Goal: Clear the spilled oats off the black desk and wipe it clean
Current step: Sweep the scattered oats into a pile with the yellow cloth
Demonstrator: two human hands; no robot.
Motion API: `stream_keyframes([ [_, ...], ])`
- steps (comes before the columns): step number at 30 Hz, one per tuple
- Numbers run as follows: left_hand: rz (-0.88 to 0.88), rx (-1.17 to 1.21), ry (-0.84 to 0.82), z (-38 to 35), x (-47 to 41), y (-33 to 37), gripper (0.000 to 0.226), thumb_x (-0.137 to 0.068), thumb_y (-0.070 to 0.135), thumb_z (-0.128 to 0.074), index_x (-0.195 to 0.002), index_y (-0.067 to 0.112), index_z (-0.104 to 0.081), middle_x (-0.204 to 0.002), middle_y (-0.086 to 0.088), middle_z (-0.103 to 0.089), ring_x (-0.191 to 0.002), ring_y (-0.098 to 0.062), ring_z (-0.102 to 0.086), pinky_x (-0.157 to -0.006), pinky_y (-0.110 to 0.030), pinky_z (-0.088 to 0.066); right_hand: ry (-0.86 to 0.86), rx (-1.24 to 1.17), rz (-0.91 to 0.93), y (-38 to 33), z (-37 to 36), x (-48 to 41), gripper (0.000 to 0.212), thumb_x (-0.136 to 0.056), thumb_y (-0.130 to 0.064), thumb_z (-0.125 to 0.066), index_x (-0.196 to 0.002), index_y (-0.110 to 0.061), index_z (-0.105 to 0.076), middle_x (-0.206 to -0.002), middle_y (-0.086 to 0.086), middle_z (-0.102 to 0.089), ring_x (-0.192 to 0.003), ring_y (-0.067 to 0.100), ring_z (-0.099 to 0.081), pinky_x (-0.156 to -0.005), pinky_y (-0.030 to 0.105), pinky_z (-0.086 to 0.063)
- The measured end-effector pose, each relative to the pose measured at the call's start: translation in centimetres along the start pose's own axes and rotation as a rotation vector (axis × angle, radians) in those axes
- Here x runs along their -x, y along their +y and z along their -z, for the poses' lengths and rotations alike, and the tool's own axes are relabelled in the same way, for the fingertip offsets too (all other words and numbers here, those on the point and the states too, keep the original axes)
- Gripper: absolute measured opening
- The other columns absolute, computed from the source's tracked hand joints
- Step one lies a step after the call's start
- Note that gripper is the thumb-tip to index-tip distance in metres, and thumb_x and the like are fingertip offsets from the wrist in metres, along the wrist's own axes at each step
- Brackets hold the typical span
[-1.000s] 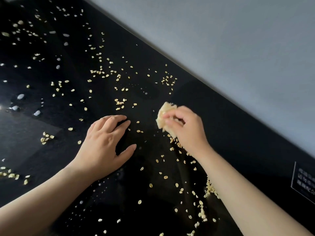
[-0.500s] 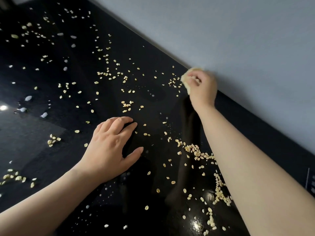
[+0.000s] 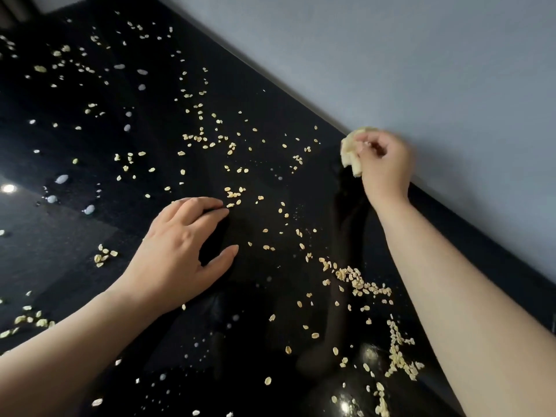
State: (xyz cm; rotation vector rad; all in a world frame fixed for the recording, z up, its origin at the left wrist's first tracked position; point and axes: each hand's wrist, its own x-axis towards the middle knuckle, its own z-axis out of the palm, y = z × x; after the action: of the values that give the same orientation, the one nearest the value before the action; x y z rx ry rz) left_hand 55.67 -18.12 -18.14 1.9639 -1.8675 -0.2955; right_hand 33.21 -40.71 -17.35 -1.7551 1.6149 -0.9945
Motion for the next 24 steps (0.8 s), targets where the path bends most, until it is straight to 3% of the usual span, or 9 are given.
stream_keyframes([
  [2, -0.001, -0.05, -0.021, -0.2, 0.0, -0.4, 0.064, -0.082, 0.055, -0.048, -0.125, 0.009, -0.062, -0.129, 0.0, -0.056, -0.122, -0.019, -0.046, -0.105, -0.031, -0.034, 0.059, 0.062, -0.056, 1.1, -1.3, -2.5, 0.025, -0.084, -0.009, -0.061, -0.076, -0.032, -0.064, -0.097, -0.008, -0.07, -0.089, 0.012, -0.065, -0.084, 0.033, -0.054],
  [4, 0.011, -0.098, -0.051, -0.3, 0.1, -0.9, 0.069, -0.081, 0.057, -0.047, -0.128, 0.008, -0.06, -0.133, -0.002, -0.054, -0.127, -0.021, -0.044, -0.106, -0.031, -0.032, 0.063, 0.075, -0.056, 1.0, -2.8, -3.1, 0.016, -0.084, -0.012, -0.062, -0.081, -0.027, -0.067, -0.1, -0.007, -0.07, -0.089, 0.012, -0.064, -0.083, 0.026, -0.053],
  [6, 0.03, -0.121, -0.058, -0.2, 0.0, -1.5, 0.07, -0.081, 0.058, -0.047, -0.127, 0.008, -0.06, -0.134, -0.002, -0.053, -0.128, -0.022, -0.044, -0.106, -0.035, -0.033, -0.041, 0.083, 0.029, -0.1, -4.2, -2.3, 0.009, -0.084, -0.021, -0.062, -0.085, -0.028, -0.068, -0.101, -0.004, -0.068, -0.089, 0.011, -0.062, -0.076, 0.016, -0.047],
  [8, 0.037, -0.126, -0.059, -0.1, -0.1, -2.3, 0.069, -0.081, 0.058, -0.046, -0.127, 0.008, -0.061, -0.134, -0.002, -0.053, -0.127, -0.024, -0.046, -0.106, -0.039, -0.037, -0.177, 0.081, 0.12, -1.3, -5.2, -0.3, 0.009, -0.084, -0.023, -0.063, -0.087, -0.028, -0.069, -0.099, -0.001, -0.066, -0.087, 0.01, -0.06, -0.077, 0.019, -0.047],
  [15, 0.023, -0.08, -0.031, 0.1, 0.2, -3.1, 0.067, -0.082, 0.058, -0.048, -0.127, 0.01, -0.061, -0.135, -0.001, -0.052, -0.126, -0.021, -0.043, -0.109, -0.033, -0.03, -0.526, -0.066, 0.163, -3.7, -2.7, 9.1, 0.019, -0.085, -0.007, -0.066, -0.086, -0.024, -0.074, -0.092, -0.006, -0.063, -0.084, 0.003, -0.057, -0.072, 0.008, -0.041],
  [20, 0.012, -0.056, -0.022, 0.0, -0.1, -3.3, 0.068, -0.082, 0.058, -0.049, -0.127, 0.009, -0.06, -0.135, -0.001, -0.053, -0.127, -0.02, -0.042, -0.11, -0.032, -0.028, -0.12, -0.001, 0.144, -3.6, -2.8, 2.5, 0.02, -0.083, -0.01, -0.064, -0.084, -0.029, -0.068, -0.092, -0.004, -0.068, -0.086, 0.008, -0.061, -0.078, 0.02, -0.046],
  [24, 0.013, -0.037, -0.017, -0.1, 0.0, -3.1, 0.067, -0.082, 0.059, -0.05, -0.126, 0.009, -0.061, -0.133, -0.001, -0.054, -0.126, -0.019, -0.042, -0.109, -0.032, -0.028, 0.02, 0.088, 0.003, -2.7, -5.2, -4.0, 0.023, -0.082, -0.003, -0.054, -0.082, -0.021, -0.068, -0.095, -0.005, -0.069, -0.085, 0.01, -0.061, -0.078, 0.021, -0.05],
])
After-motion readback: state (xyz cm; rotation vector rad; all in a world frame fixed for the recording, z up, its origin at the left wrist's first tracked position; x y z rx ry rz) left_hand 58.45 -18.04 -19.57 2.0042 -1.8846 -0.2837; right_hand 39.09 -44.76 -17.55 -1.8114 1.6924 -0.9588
